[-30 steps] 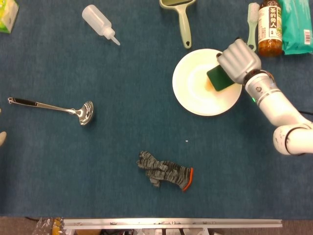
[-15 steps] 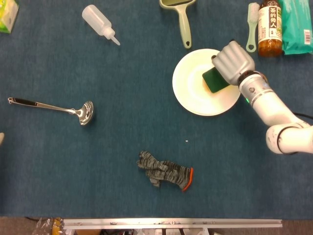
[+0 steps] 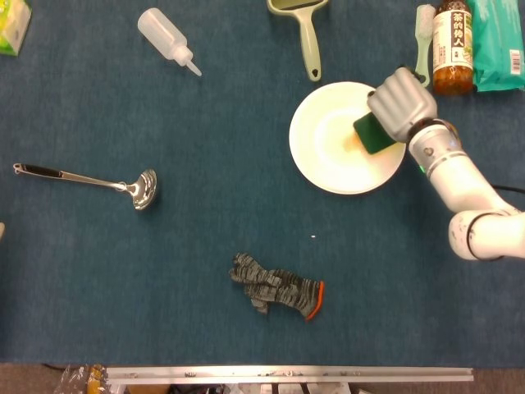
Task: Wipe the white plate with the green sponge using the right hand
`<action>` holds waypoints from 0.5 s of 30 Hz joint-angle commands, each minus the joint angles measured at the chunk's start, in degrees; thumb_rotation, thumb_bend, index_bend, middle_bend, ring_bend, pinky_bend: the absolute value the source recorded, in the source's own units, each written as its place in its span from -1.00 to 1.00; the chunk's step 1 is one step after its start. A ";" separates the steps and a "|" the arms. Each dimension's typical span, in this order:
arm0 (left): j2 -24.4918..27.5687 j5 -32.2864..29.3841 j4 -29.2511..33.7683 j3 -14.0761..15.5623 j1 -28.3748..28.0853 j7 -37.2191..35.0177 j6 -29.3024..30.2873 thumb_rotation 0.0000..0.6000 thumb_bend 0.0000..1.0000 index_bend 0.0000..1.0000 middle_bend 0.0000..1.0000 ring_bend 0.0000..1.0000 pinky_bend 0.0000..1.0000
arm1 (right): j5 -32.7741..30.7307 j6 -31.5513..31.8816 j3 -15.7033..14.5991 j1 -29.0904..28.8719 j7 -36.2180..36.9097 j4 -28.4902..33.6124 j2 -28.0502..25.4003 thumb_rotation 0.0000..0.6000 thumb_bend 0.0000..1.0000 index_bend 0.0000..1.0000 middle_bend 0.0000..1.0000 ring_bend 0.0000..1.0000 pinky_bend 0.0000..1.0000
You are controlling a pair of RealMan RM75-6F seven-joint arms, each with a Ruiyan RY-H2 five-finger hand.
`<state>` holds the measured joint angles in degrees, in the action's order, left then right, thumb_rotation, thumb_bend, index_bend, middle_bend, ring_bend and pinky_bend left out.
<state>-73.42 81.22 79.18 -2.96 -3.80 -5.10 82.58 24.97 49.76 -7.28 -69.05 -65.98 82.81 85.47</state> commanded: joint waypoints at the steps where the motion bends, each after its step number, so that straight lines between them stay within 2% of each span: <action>1: -0.08 0.08 0.01 -0.01 -0.05 0.05 -0.04 1.00 -0.64 -0.24 -0.39 -0.56 -0.28 | -2.01 1.97 -0.65 -0.63 -1.68 2.05 -1.31 1.00 -0.74 -0.31 0.09 0.00 -0.26; 6: -0.17 0.11 0.11 -0.02 -0.10 0.20 -0.13 1.00 -0.64 -0.24 -0.39 -0.56 -0.28 | -1.20 2.32 0.33 -0.58 -0.29 2.75 -1.46 1.00 -0.74 -0.31 0.09 0.00 -0.26; 15: -0.02 -0.06 -0.35 0.08 0.39 -0.66 0.11 1.00 -0.64 -0.24 -0.39 -0.56 -0.28 | 2.61 -1.94 1.46 -0.53 3.17 -2.94 3.21 1.00 -0.74 -0.31 0.09 0.00 -0.26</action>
<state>-73.46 81.19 78.89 -2.89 -3.45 -5.72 82.69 26.98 48.65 -6.01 -69.56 -63.38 80.90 87.76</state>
